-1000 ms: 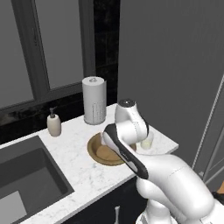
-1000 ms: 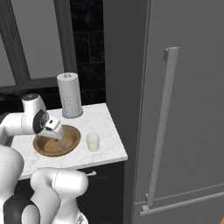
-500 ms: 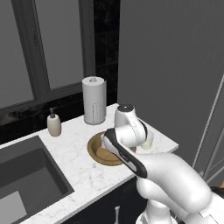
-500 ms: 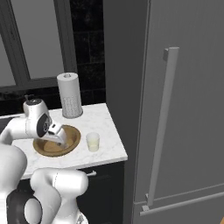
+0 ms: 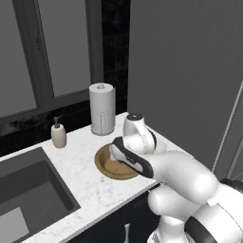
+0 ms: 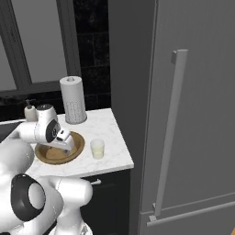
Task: Grab a lemon wedge from the fridge and one ice cube from the ice bowl, and put them in the glass of lemonade.
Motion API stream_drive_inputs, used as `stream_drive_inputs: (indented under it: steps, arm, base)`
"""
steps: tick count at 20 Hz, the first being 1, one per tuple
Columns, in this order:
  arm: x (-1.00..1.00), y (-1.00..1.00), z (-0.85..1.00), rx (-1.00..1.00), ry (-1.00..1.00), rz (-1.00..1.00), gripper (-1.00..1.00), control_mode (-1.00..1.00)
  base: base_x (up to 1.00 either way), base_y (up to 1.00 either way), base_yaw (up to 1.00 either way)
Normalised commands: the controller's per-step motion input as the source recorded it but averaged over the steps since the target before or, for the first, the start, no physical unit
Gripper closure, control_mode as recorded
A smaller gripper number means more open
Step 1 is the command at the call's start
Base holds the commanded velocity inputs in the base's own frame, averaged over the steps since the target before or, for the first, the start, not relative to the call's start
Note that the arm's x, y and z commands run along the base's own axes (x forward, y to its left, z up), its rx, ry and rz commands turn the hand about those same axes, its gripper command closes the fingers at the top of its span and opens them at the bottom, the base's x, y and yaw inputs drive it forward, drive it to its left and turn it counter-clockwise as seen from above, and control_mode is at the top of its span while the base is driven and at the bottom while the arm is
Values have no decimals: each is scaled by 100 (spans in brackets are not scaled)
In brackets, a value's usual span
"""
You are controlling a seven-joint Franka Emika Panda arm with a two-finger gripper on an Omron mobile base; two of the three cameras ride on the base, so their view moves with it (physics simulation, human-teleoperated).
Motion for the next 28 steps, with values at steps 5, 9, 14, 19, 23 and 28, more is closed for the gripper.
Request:
stream_drive_inputs:
  steps: [5,9,14,19,23,28]
  arm:
    - [30,0,-25,-1,3,0,-100,-100]
    - [34,0,-20,0,1,0,-100,-100]
    - [20,6,-26,-1,1,0,-100,-100]
    - [0,12,-28,-1,0,0,-100,-100]
    - [0,12,-25,-1,0,0,-100,-100]
    - [0,11,-4,0,0,0,-100,-100]
  base:
    - [0,0,0]
    - [0,0,0]
    - [0,0,0]
    - [0,0,0]
    - [0,0,0]
    - [0,0,0]
